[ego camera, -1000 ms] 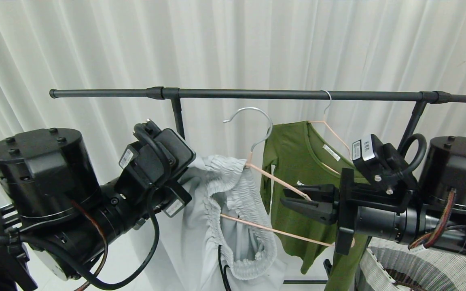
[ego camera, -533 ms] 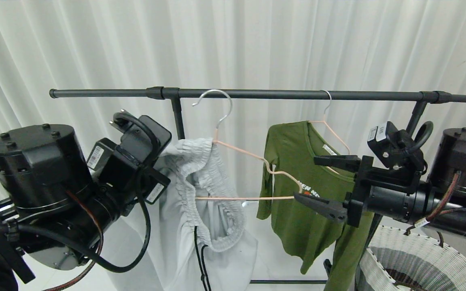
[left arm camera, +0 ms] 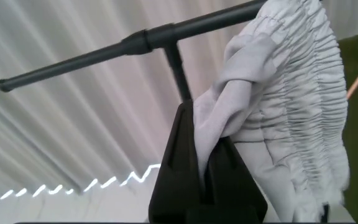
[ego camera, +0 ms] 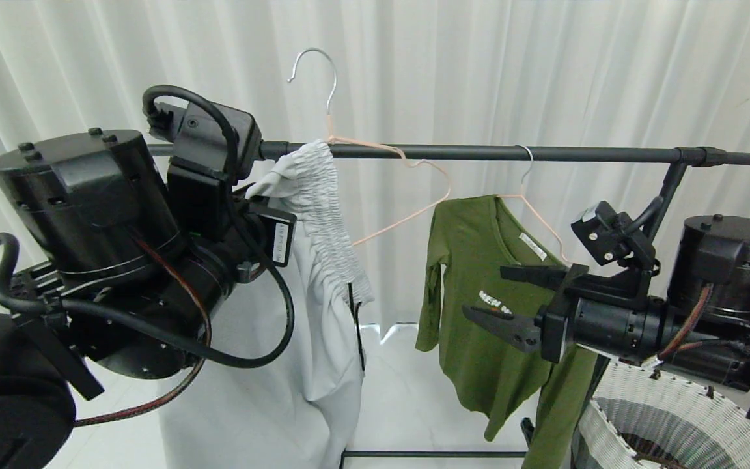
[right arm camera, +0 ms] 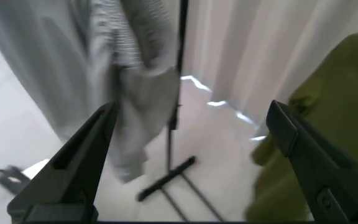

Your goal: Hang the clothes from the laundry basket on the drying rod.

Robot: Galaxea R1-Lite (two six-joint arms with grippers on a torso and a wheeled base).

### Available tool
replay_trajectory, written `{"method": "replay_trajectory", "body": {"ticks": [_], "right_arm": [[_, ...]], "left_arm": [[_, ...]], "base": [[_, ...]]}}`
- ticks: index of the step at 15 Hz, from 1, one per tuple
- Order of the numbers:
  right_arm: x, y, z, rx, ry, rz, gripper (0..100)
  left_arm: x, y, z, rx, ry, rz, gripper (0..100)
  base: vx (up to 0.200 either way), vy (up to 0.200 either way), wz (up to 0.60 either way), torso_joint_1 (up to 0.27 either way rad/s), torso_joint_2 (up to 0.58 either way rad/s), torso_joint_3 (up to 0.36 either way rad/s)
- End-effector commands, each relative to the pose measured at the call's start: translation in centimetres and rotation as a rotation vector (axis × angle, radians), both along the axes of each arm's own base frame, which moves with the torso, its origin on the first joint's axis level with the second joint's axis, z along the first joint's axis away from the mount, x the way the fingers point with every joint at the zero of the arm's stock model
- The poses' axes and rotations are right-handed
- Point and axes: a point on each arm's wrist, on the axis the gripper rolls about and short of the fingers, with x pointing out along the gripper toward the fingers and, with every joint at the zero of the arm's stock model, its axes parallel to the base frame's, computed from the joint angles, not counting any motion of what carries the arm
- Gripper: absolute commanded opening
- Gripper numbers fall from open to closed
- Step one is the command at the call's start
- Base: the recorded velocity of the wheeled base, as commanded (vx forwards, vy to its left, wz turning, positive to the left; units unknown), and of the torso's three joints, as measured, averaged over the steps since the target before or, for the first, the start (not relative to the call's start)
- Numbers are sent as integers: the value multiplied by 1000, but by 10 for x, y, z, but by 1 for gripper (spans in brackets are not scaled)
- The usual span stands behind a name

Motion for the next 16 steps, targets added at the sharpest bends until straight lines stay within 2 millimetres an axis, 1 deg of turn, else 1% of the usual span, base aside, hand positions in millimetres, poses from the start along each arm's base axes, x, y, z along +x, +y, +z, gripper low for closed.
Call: {"method": "replay_trajectory", "body": {"ticks": [1,3,6,8,12,14,16], "right_arm": [[3,6,-8,-11,34,10,100],[8,11,-13,-10,60,5,100],[16,17,-14,32,75,-1,100],[21,21,-20,43,71,-7,100],[24,30,-32,34,83,3,100],[25,32,-35,35,84,6,100],[21,38,-36,36,82,26,100]], "left_arm": [[-5,-2,4,-8,-16,-44,0],[-10,0,9,6,-56,-115,0],[-21,7,9,58,-110,-223,0],[-27,9,11,82,-127,-276,0],[-31,12,15,75,-146,-287,0],[-38,12,20,66,-170,-331,0],[-38,12,20,66,-171,-338,0]], "base": [[0,0,0,0,0,0],[0,0,0,0,0,0],[0,0,0,0,0,0],[0,0,0,0,0,0],[0,0,0,0,0,0],[0,0,0,0,0,0],[0,0,0,0,0,0]]}}
